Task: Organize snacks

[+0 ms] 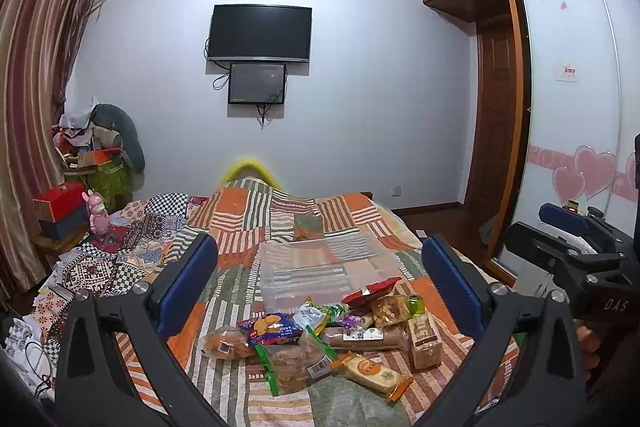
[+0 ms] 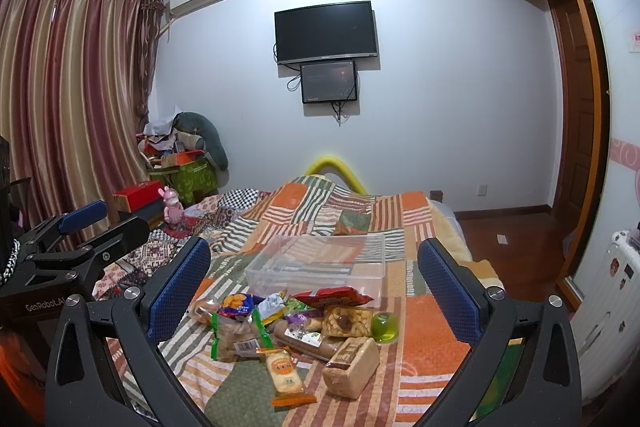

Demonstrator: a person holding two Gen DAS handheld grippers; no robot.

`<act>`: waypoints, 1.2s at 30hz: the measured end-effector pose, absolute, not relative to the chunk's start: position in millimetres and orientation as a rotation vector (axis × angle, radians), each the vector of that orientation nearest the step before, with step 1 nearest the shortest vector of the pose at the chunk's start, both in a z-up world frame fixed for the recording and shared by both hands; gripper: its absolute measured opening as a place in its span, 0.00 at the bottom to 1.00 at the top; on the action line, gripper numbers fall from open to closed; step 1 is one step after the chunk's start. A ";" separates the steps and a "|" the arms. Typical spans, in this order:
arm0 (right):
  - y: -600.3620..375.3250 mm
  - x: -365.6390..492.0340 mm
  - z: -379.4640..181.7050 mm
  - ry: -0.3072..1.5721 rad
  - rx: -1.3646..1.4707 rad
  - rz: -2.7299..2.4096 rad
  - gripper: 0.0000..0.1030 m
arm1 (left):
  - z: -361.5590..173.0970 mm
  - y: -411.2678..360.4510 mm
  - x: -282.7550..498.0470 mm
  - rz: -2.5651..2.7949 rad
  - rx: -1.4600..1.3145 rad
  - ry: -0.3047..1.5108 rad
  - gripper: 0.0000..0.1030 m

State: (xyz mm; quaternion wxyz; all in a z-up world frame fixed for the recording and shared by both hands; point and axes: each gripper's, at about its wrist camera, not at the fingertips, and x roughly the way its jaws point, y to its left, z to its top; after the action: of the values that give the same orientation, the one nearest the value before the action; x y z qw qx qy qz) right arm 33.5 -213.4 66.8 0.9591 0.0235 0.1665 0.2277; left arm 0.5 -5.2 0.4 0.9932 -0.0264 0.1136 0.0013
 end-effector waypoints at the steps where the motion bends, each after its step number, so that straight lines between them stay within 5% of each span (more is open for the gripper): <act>1: -213.2 33.3 67.0 0.337 0.048 0.462 1.00 | 0.4 -5.5 0.6 0.002 -0.053 0.228 1.00; 36: -211.1 32.4 73.9 0.327 0.049 0.465 1.00 | -1.0 -3.0 1.5 -0.006 -0.070 0.236 1.00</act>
State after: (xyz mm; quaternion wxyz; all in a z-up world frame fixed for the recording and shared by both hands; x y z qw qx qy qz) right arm 32.4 -211.1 73.9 0.9595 0.0240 0.1615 0.2295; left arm 1.5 -3.0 -1.0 0.9924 -0.0347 0.1179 -0.0029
